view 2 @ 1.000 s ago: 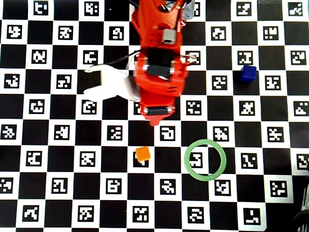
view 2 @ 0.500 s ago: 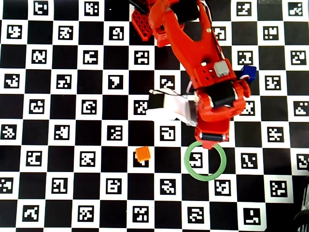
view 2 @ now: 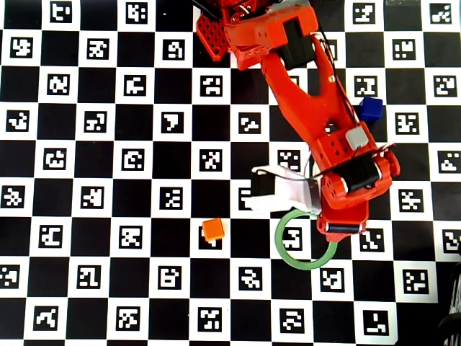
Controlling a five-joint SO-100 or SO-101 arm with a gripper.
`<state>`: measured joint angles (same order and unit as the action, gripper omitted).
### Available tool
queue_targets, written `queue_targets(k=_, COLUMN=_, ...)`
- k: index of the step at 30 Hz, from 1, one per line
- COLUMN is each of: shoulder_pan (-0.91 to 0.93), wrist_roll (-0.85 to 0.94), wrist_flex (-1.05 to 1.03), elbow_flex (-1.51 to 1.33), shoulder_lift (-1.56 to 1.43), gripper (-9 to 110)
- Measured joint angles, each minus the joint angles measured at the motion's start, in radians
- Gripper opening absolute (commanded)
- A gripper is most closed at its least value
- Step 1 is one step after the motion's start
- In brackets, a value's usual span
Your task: Grab the red cube then put it in the green circle then put the blue cube on top and finally the orange cube on top
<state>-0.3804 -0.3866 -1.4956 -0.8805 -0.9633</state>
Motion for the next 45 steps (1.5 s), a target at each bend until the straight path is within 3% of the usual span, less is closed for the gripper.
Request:
queue_targets(k=13, shoulder_pan=0.06, wrist_roll=0.054, wrist_flex=0.0, elbow_flex=0.152, shoulder_lift=0.138, gripper=-1)
queue_targets(k=45, shoulder_pan=0.061, wrist_roll=0.091, wrist_flex=0.074, elbow_flex=0.055, shoulder_lift=0.149, gripper=-1)
